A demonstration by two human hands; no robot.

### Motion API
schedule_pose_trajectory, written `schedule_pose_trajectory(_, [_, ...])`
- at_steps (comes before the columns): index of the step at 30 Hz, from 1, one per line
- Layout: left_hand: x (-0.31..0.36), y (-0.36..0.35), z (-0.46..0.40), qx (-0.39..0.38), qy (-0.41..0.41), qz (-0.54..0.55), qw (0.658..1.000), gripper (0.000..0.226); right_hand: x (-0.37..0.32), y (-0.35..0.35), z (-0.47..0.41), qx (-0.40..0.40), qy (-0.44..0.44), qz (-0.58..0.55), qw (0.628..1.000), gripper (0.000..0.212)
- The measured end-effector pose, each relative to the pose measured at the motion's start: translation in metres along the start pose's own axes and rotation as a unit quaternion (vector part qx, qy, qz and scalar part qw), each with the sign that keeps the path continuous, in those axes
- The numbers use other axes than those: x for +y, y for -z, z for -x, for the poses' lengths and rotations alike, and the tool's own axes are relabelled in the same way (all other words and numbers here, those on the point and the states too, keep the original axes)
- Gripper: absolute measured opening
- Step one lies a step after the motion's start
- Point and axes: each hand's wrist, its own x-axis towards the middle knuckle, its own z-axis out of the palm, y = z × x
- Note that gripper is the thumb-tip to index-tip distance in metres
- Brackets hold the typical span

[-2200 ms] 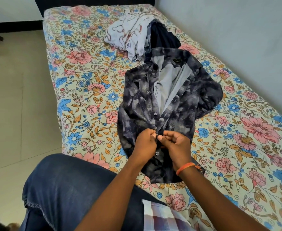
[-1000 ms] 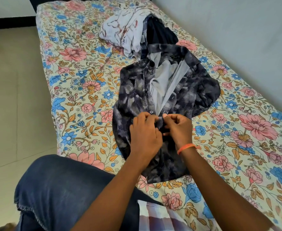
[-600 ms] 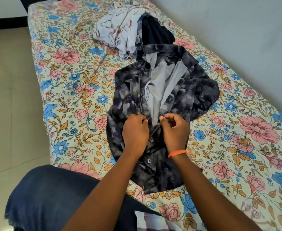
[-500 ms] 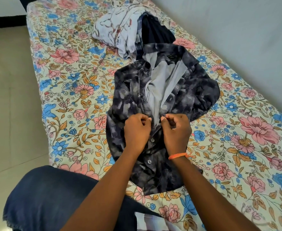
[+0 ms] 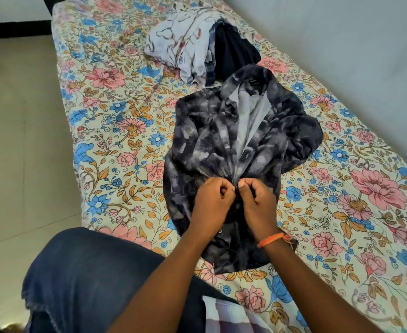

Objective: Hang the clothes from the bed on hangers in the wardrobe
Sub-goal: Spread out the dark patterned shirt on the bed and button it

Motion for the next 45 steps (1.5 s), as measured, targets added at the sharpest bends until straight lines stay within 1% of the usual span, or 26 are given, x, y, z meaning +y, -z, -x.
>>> schedule_pose_trajectory(3, [-0.002, 0.002, 0.003, -0.009, 0.001, 0.002, 1.0, 0.013, -0.005, 0.002, 0.006, 0.007, -0.037, -0.037, 0.999, 0.005])
schedule_pose_trajectory(6, [-0.002, 0.005, 0.006, -0.012, 0.008, 0.022, 1.0, 0.012, -0.004, 0.003, 0.007, 0.01, -0.07, -0.047, 0.996, 0.003])
schedule_pose_trajectory(9, [0.0, 0.007, 0.01, -0.005, 0.018, 0.041, 0.999, 0.011, 0.002, 0.003, 0.011, 0.015, -0.099, -0.05, 0.994, 0.007])
schedule_pose_trajectory(11, [0.001, 0.007, 0.013, -0.004, 0.016, 0.036, 0.999, 0.012, 0.007, 0.003, 0.016, 0.005, -0.08, -0.027, 0.996, 0.01])
schedule_pose_trajectory(13, [0.002, 0.007, 0.016, -0.007, 0.006, 0.01, 1.0, 0.013, 0.01, 0.001, 0.024, 0.001, -0.036, 0.002, 0.999, 0.01])
schedule_pose_trajectory(16, [0.002, 0.003, 0.018, -0.024, -0.014, -0.041, 0.999, 0.013, 0.011, -0.002, 0.03, 0.031, -0.007, 0.017, 0.999, 0.012])
schedule_pose_trajectory(20, [0.0, 0.003, 0.018, -0.031, -0.033, -0.051, 0.998, 0.013, 0.011, -0.009, 0.032, 0.07, -0.019, 0.027, 0.997, 0.005])
schedule_pose_trajectory(25, [0.0, 0.004, 0.018, -0.044, -0.034, -0.034, 0.998, 0.014, 0.006, -0.011, 0.03, 0.081, -0.053, 0.011, 0.995, 0.004])
schedule_pose_trajectory(29, [-0.001, 0.004, 0.018, -0.039, -0.03, -0.023, 0.999, 0.013, 0.0, -0.007, 0.031, 0.06, -0.083, -0.036, 0.994, 0.008])
schedule_pose_trajectory(34, [0.0, 0.003, 0.018, -0.02, -0.012, -0.004, 1.0, 0.01, -0.007, -0.001, 0.036, 0.058, -0.1, -0.105, 0.988, 0.012])
schedule_pose_trajectory(38, [0.0, 0.002, 0.019, -0.011, 0.02, 0.037, 0.999, 0.011, -0.009, 0.001, 0.035, 0.059, -0.129, -0.178, 0.974, 0.014])
schedule_pose_trajectory(42, [-0.003, 0.003, 0.017, -0.012, 0.028, 0.061, 0.998, 0.014, -0.012, 0.002, 0.035, 0.059, -0.175, -0.244, 0.952, 0.016])
schedule_pose_trajectory(45, [-0.002, 0.006, 0.017, -0.019, 0.027, 0.063, 0.997, 0.014, -0.008, 0.004, 0.034, 0.045, -0.169, -0.233, 0.957, 0.015])
